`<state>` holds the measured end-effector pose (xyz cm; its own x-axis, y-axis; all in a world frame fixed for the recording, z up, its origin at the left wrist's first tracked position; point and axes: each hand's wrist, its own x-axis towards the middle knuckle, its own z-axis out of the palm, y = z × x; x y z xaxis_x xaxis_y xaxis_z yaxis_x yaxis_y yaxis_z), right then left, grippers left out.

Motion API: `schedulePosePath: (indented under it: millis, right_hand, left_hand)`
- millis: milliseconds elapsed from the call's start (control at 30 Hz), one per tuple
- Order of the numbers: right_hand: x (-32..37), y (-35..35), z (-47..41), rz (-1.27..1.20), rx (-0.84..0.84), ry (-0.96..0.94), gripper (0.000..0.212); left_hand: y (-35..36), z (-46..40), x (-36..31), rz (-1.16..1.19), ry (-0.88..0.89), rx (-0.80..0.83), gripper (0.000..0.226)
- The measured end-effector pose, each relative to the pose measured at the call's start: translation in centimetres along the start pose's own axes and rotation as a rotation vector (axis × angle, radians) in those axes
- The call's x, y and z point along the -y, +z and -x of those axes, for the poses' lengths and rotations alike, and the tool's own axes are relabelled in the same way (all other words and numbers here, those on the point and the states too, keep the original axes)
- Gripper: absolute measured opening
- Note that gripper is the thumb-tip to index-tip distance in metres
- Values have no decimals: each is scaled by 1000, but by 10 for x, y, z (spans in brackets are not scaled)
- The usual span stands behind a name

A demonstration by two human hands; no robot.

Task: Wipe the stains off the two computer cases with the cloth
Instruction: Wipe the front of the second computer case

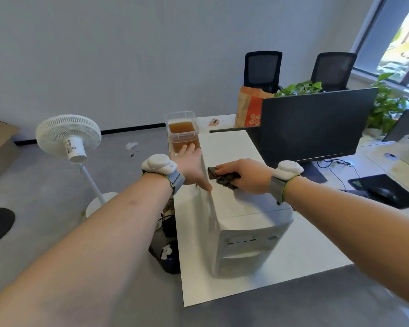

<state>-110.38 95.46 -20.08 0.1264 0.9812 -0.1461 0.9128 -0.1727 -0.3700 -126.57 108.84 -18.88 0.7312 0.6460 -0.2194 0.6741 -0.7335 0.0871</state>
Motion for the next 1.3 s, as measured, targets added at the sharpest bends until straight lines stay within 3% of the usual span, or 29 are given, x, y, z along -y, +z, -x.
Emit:
schedulePosePath:
  millis: [133,300,500,700,833,933,1133,1300]
  right_hand:
    - [-19,-13,23,21,-49,168,57]
    - [-15,9,51,8,-256,303,58]
    - [-24,-8,93,-140,-90,289,62]
    - [-29,16,123,-118,-286,280,49]
    - [-22,22,135,-60,-256,199,43]
    - [-29,21,153,-155,-256,203,37]
    - [-31,75,172,-472,-650,361,25]
    - [-25,126,181,-725,-900,467,17]
  left_hand:
    - [-6,15,-28,-45,174,13,106]
    - [15,33,-63,79,284,70,107]
    - [23,41,-68,64,296,70,85]
    - [22,47,-83,97,309,75,74]
    - [29,43,-99,119,281,29,51]
    - [42,38,-115,113,257,-64,47]
    - [73,38,-119,102,208,-219,61]
    - [76,35,-118,75,199,-242,58]
